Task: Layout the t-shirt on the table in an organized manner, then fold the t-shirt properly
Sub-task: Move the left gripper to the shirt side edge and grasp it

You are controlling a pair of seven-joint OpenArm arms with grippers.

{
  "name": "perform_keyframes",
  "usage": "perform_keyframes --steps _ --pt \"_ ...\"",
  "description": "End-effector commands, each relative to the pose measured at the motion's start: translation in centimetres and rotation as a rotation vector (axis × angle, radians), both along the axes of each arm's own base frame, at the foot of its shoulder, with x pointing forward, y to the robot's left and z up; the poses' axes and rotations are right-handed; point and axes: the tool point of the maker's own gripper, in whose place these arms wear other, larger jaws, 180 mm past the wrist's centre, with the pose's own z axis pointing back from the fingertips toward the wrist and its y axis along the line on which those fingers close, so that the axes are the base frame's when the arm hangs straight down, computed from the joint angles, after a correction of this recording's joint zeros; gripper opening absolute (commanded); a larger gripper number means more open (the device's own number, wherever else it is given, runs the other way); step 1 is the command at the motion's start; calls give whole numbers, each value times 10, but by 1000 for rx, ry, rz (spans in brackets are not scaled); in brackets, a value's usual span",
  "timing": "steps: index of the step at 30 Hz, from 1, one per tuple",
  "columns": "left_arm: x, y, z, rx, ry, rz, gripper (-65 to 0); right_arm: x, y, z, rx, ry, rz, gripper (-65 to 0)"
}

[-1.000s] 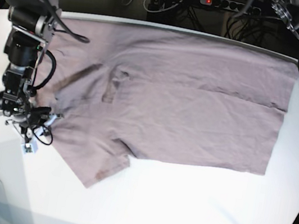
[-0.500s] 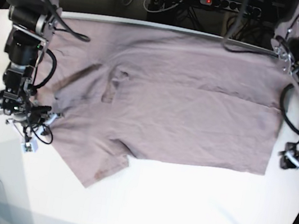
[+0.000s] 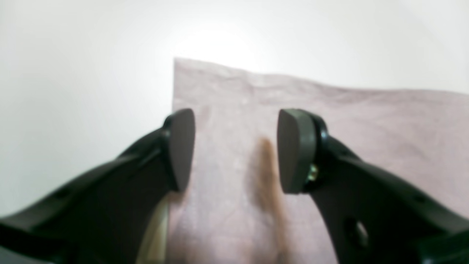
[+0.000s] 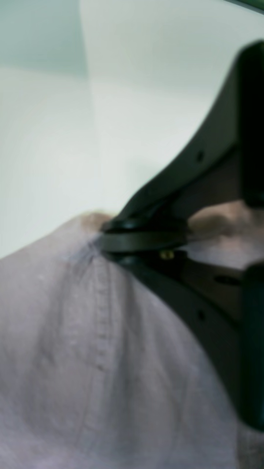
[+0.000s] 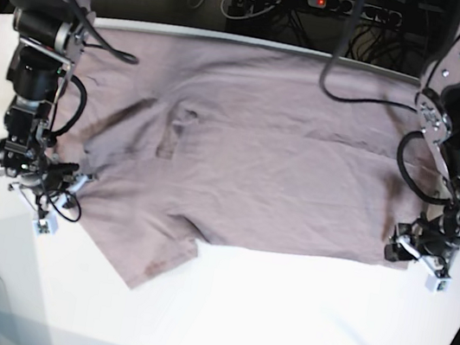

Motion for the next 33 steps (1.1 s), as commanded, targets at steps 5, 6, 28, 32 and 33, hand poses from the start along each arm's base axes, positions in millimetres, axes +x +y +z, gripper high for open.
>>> perform_keyframes --steps 5,6,28,32,33 --pt "20 14 31 18 -100 25 -298 14 -8 19 -14 -49 -14 -650" --pt "20 15 32 23 -101 25 -298 14 -8 19 -14 -49 -14 -650" --pt "0 39 -5 65 -82 111 -298 6 -8 10 -15 -31 -14 -650" --pt "0 40 -5 65 -88 120 -298 5 -9 10 -16 -30 -12 -650" --pt "0 39 -5 64 -88 119 -298 5 -9 10 -16 -30 -12 -650"
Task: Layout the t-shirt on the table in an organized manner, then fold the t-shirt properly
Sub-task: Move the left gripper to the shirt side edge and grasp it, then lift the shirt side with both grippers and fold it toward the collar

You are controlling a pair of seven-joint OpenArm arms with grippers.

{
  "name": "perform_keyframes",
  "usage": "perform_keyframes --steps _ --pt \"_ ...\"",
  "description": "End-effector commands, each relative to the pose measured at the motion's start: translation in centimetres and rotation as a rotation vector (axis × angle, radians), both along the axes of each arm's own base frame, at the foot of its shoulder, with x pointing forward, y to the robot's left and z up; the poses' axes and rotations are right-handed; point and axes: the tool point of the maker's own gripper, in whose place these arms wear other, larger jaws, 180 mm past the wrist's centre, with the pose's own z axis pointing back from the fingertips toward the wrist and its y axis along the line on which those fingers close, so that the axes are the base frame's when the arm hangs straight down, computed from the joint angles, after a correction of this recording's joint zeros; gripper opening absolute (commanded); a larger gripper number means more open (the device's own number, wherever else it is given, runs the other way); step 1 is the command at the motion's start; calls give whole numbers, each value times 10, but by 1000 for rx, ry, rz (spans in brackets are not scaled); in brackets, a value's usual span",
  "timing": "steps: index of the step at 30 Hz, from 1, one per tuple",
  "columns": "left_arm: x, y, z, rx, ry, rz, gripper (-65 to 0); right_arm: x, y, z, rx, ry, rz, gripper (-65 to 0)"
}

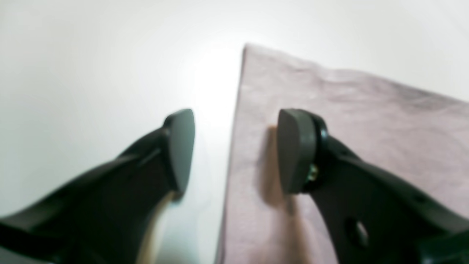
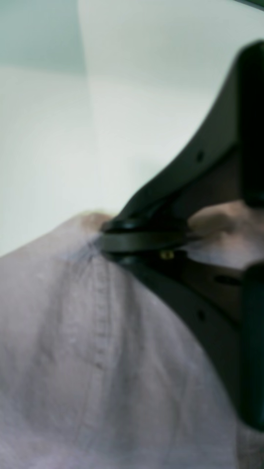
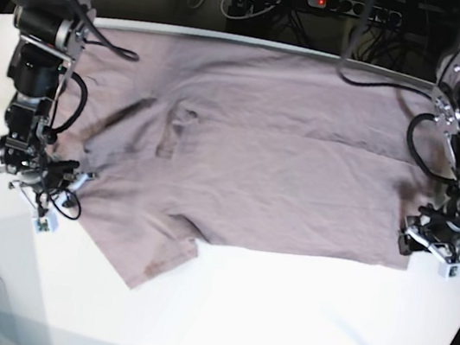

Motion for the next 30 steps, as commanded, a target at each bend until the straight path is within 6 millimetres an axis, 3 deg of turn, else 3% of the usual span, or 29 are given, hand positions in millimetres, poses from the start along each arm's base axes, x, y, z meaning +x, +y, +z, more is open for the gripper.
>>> perform_keyframes --steps 1,9,14,20,23,27,28,30 --pt "11 7 15 9 -36 5 -298 9 -10 14 -23 -25 -12 -650" --pt "11 9 11 29 -18 38 -298 9 -10 14 -23 -25 -10 -650" --pt "12 -16 -1 102 46 -92 -301 9 -10 14 -23 -25 -10 -650" --pt "0 -25 -22 63 108 -99 -307 9 -10 14 -23 -25 -10 -650" --pt "-1 -24 -23 65 112 -99 -400 9 -10 14 -23 -25 -10 -650" --pt "-1 -22 -23 66 112 -97 -627 9 -10 14 -23 -26 -9 -650" --pt "-1 -21 -23 68 113 -96 -650 9 -10 14 -23 -26 -9 -650" --pt "-1 -20 -21 72 111 -96 -636 9 -10 14 -23 -26 -9 -650"
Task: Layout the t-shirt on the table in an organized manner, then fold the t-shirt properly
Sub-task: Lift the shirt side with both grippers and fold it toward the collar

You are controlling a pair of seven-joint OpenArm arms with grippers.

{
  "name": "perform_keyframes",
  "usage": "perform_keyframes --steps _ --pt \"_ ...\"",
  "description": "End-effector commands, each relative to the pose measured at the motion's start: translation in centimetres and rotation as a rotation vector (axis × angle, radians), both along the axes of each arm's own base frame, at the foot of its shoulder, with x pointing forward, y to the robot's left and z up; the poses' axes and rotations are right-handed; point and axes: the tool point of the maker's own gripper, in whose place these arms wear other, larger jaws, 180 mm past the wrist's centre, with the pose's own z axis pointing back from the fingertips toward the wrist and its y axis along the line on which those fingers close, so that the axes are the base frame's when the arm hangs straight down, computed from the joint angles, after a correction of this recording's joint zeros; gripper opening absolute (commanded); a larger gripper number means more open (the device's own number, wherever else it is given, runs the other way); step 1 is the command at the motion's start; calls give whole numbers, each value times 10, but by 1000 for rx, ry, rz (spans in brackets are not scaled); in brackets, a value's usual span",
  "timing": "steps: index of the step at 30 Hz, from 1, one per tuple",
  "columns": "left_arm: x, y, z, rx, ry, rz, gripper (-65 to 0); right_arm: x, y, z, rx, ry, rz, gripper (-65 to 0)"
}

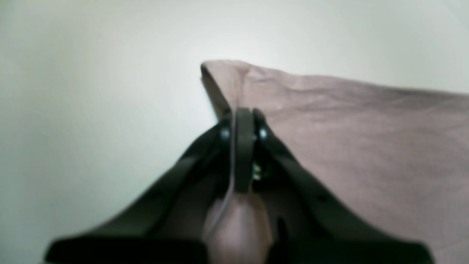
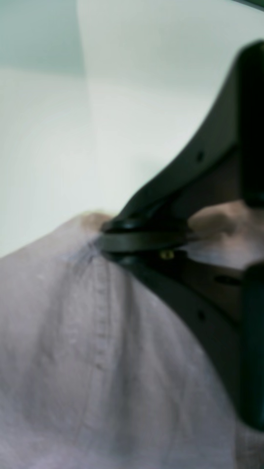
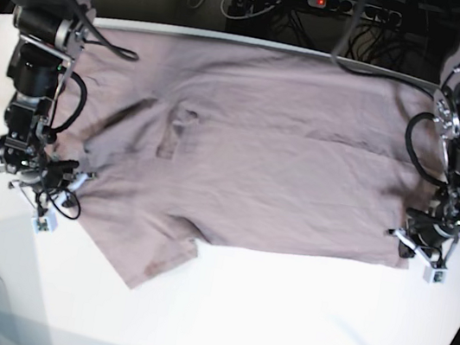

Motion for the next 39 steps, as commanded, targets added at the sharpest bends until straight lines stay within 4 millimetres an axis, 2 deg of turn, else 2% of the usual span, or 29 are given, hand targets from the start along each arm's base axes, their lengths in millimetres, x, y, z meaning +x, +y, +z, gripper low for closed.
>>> perform_keyframes --steps 1,5,7,9,13,18,23,27,30,39 --pt "-8 -1 -8 17 74 -30 -643 9 -10 13 -25 -22 -9 -650" --pt "-6 -1 -5 12 70 -37 -648 11 -10 16 -27 -31 -7 -650" --pt "4 1 9 13 21 -29 -648 14 -11 21 -28 -40 -7 -650" --pt "10 3 22 -2 -9 -15 -648 14 -20 23 -36 -43 -19 -650" --pt "9 5 38 -10 -14 -11 -648 16 -25 40 15 -95 -32 -650" --pt "7 2 56 17 -43 -33 -648 10 -31 54 -44 -110 -23 -650" --pt "1 -4 73 -2 -67 -48 -648 -5 -31 66 -105 -160 -3 -650" --pt "-6 -11 81 -22 -75 -65 -648 -21 -23 68 -129 -186 15 -650" --pt "-15 -17 85 -35 -90 -80 -648 -37 -20 74 -167 -209 32 -650" --pt "-45 -36 94 -74 -137 -126 -648 -74 -5 101 -135 -261 56 -650"
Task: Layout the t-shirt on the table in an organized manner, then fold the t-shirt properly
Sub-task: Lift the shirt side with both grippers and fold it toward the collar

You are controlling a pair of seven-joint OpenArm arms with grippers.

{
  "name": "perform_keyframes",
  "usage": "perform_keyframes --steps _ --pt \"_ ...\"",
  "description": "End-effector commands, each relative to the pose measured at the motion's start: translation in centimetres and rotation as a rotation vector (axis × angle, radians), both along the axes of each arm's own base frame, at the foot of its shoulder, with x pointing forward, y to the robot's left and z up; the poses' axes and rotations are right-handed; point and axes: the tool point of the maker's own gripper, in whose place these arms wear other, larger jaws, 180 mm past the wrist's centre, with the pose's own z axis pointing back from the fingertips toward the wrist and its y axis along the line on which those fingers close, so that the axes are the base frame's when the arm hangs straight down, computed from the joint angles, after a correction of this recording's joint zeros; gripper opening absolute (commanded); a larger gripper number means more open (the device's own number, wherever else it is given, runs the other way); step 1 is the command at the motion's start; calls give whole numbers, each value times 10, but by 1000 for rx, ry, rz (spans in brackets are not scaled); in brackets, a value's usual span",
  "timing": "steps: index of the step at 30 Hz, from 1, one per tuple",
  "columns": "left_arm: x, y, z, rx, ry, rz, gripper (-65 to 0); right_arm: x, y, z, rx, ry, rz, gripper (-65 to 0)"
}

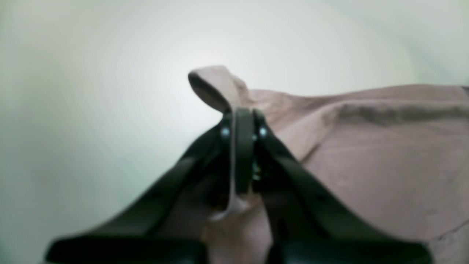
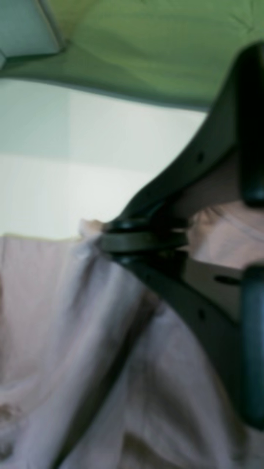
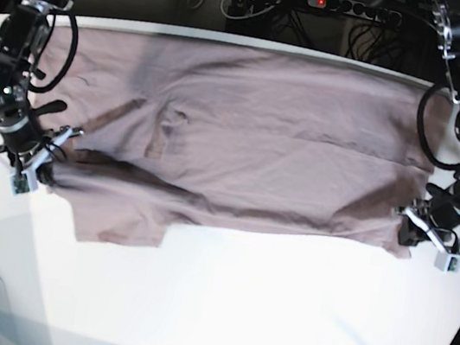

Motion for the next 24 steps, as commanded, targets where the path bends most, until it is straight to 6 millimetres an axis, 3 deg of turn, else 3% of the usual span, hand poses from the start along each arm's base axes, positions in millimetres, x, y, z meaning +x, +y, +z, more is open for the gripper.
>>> perform_keyframes --steps 1,5,10,13,20,24 --pt "6 3 20 5 -64 -5 -648 2 -5 18 -14 -49 1 -650" --pt "-6 -4 26 -14 -88 -19 -648 -12 -5 26 -29 -68 1 -650" --pt "-22 23 37 -24 -106 57 -648 -24 -16 23 -39 -54 -28 -650" --pt "-30 31 32 -20 -57 72 -648 -34 -19 19 -45 -29 4 -650" --pt "-45 19 33 5 -51 44 -648 -62 -41 3 -25 14 -88 -650" --pt "-54 15 33 23 -43 30 -648 -81 -42 -11 -29 64 -92 -650"
